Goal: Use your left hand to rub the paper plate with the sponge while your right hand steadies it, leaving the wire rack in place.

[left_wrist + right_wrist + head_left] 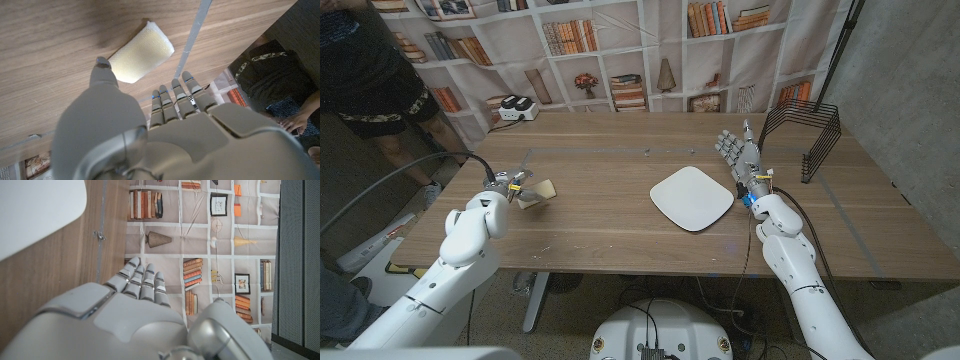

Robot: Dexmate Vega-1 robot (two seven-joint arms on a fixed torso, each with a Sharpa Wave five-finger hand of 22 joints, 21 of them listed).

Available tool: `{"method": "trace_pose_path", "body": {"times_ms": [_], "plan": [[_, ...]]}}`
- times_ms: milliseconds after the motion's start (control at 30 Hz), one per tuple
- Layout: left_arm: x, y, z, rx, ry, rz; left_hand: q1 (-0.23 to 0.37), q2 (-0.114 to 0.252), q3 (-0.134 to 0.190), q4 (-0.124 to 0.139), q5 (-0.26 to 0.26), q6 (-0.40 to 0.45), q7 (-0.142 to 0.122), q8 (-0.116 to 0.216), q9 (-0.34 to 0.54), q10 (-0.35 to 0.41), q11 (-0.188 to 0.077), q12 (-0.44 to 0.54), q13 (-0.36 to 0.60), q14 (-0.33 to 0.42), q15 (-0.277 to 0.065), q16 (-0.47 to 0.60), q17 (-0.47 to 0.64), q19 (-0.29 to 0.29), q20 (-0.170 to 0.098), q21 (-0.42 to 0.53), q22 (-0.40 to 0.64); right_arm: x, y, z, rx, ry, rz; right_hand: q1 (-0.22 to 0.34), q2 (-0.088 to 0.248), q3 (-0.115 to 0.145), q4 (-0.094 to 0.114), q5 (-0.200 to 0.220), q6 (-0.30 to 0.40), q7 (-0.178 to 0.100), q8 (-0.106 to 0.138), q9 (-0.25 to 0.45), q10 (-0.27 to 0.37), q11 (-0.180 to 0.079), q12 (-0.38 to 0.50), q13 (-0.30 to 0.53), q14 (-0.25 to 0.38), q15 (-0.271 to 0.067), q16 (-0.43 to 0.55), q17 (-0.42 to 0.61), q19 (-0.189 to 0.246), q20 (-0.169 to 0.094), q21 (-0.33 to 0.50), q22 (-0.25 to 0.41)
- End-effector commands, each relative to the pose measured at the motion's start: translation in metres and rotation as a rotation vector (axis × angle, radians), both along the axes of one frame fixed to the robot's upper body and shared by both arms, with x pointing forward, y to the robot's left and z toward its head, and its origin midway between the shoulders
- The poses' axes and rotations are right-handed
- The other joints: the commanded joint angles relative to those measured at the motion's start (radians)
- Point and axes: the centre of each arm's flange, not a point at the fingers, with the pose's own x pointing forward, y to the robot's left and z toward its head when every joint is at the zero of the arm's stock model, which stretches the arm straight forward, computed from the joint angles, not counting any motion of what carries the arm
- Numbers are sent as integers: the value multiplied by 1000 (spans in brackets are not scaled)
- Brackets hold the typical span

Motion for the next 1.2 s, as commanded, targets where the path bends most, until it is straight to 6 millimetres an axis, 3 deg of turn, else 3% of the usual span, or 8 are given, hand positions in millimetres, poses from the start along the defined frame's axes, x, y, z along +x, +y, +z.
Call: {"method": "trace_pose_path", "body": {"times_ms": [33, 1200], "plan": [[1, 9, -4, -15, -7, 12, 0, 7, 2, 2, 3, 6, 0, 2, 4, 4, 0, 7, 3, 5, 5, 7, 5, -2, 3, -2, 2, 2, 5, 1, -8, 10, -3, 9, 3, 2, -4, -2, 8, 0, -1, 5, 6, -5, 0, 2, 8, 1, -7, 6, 8, -4, -3, 3], [22, 15, -28, -86, 18, -27, 6, 14, -2, 8, -1, 11, 5, 3, 5, 9, 4, 8, 3, 11, 12, 8, 5, -5, 17, -9, 3, 5, 12, 1, -22, 37, -15, 13, 6, 1, -8, -6, 7, 0, -4, 5, 7, -3, -4, 3, 7, 1, -9, 6, 11, -5, -14, 4]]}}
